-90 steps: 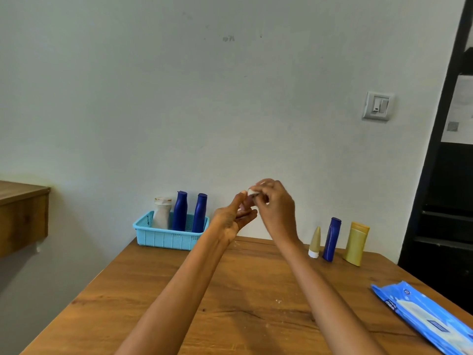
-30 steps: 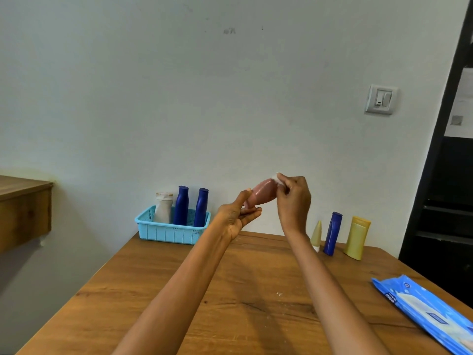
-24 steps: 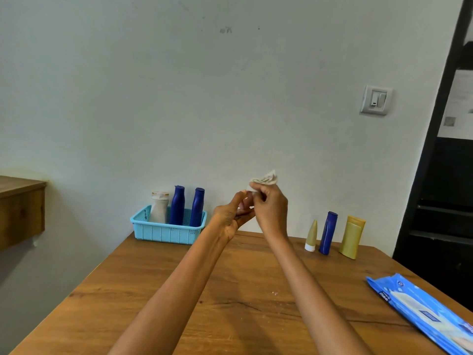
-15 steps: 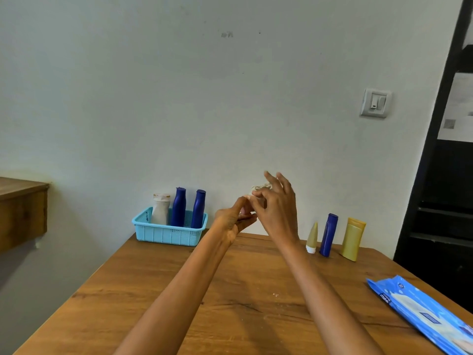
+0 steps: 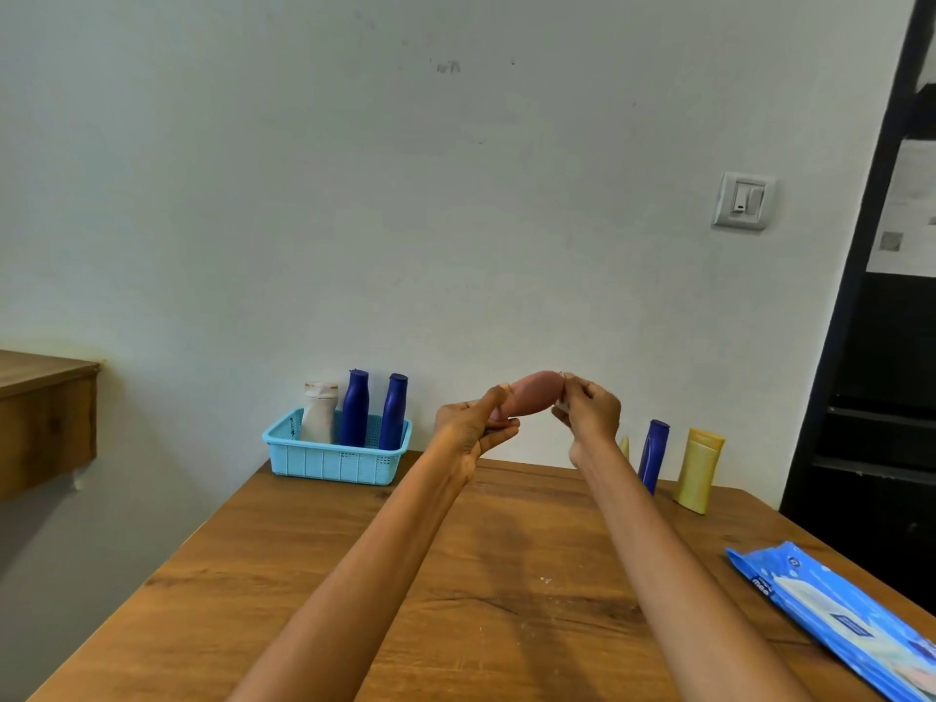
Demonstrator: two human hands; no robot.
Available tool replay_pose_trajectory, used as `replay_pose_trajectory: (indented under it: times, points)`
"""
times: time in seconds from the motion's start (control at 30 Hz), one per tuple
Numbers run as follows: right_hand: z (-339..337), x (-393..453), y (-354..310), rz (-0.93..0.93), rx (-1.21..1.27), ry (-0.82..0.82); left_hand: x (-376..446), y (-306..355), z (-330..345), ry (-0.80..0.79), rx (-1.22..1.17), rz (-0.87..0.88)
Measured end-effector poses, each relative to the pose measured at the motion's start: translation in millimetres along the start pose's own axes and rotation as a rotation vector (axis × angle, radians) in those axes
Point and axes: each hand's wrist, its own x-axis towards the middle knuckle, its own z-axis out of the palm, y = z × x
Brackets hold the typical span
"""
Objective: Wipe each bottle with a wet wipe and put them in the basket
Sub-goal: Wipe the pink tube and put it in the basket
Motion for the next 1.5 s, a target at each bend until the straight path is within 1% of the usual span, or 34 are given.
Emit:
replay_pose_trajectory:
  times: [0.1,0.17,0.27,0.37,0.43,0.5,0.6,0.67,0.7,0.8,0.9,1.0,1.1,1.17,1.23,1.33,1.37,1.43,1.5]
  points:
    - [2,-14,2,0.231,0.354,-0.017,2,-2,0,0.024,0.061,0.082]
    - [8,-25,4,0.312,0.429,-0.095,1,-5,0,0.054,0.11,0.129]
    - [18,-38,9,0.372,0.413,-0.213,1,-9,4,0.136,0.237,0.231]
    - [23,-39,12,0.356,0.355,-0.239,1,-7,4,0.195,0.349,0.348]
    - [22,-40,18,0.341,0.269,-0.212,1,-2,1,0.208,0.419,0.395]
    - [19,-41,27,0.342,0.238,-0.147,1,1,-3,0.206,0.47,0.437]
    - [14,-36,36,0.345,0.321,-0.062,3,3,-10,0.215,0.535,0.508]
    - [10,-30,35,0.29,0.323,-0.046,5,3,-12,0.214,0.574,0.51]
    - [8,-28,34,0.239,0.286,-0.057,6,3,-12,0.208,0.6,0.503]
    - [8,-28,33,0.117,0.103,-0.156,8,-1,-7,0.14,0.662,0.503]
    - [11,-31,33,0.068,0.003,-0.259,8,-12,-3,0.047,0.682,0.538]
    - [13,-33,24,0.069,0.023,-0.318,7,-12,-1,0.027,0.679,0.591]
    - [11,-36,13,0.099,0.137,-0.344,8,-7,-3,0.003,0.768,0.611]
    - [9,-36,8,0.043,0.139,-0.337,9,-8,-7,0.006,0.817,0.623]
    - [6,-36,4,-0.069,0.021,-0.325,9,-10,-9,0.026,0.861,0.654]
    - [0,-36,-1,-0.333,-0.322,-0.34,7,-11,-9,0.041,0.922,0.738]
    - [-2,-35,-4,-0.399,-0.399,-0.354,6,-10,-9,0.049,0.94,0.762]
    - [-6,-33,-10,-0.479,-0.498,-0.388,6,-10,-9,0.063,0.961,0.798]
    - [-8,-32,-12,-0.505,-0.551,-0.39,5,-9,-9,0.059,0.983,0.822]
